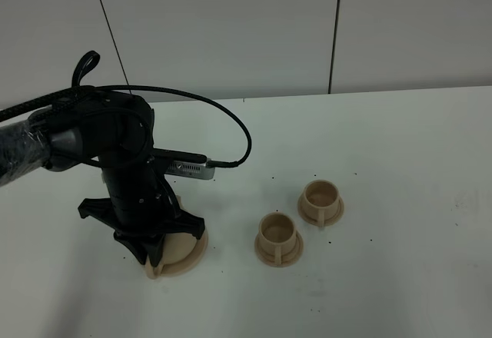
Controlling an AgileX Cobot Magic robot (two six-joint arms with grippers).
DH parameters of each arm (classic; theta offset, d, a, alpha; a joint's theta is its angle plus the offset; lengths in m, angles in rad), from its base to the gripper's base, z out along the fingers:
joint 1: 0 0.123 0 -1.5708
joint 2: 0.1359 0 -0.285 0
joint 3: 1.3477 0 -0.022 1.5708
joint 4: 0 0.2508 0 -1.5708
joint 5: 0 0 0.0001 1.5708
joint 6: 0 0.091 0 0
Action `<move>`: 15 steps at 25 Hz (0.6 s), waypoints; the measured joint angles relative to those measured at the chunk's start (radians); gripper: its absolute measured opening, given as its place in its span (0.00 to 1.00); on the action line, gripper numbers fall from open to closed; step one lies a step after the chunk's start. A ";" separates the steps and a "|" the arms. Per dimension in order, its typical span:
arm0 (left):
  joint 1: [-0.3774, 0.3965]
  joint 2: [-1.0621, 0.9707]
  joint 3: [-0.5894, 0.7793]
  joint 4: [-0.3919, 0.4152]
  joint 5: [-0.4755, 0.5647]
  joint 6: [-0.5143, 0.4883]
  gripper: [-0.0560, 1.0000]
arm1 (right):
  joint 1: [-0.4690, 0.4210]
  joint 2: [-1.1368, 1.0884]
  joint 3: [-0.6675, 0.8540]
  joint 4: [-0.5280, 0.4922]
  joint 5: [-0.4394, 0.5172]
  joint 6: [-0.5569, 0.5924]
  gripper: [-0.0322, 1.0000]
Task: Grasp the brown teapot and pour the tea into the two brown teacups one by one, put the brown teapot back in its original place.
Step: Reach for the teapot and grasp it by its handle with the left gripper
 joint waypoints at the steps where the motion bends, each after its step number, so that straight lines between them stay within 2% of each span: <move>1: 0.000 0.000 0.000 0.000 0.000 0.000 0.22 | 0.000 0.000 0.000 0.000 0.000 0.000 0.38; 15: 0.000 0.000 0.000 0.011 -0.012 0.024 0.22 | 0.000 0.000 0.000 0.000 0.000 0.000 0.38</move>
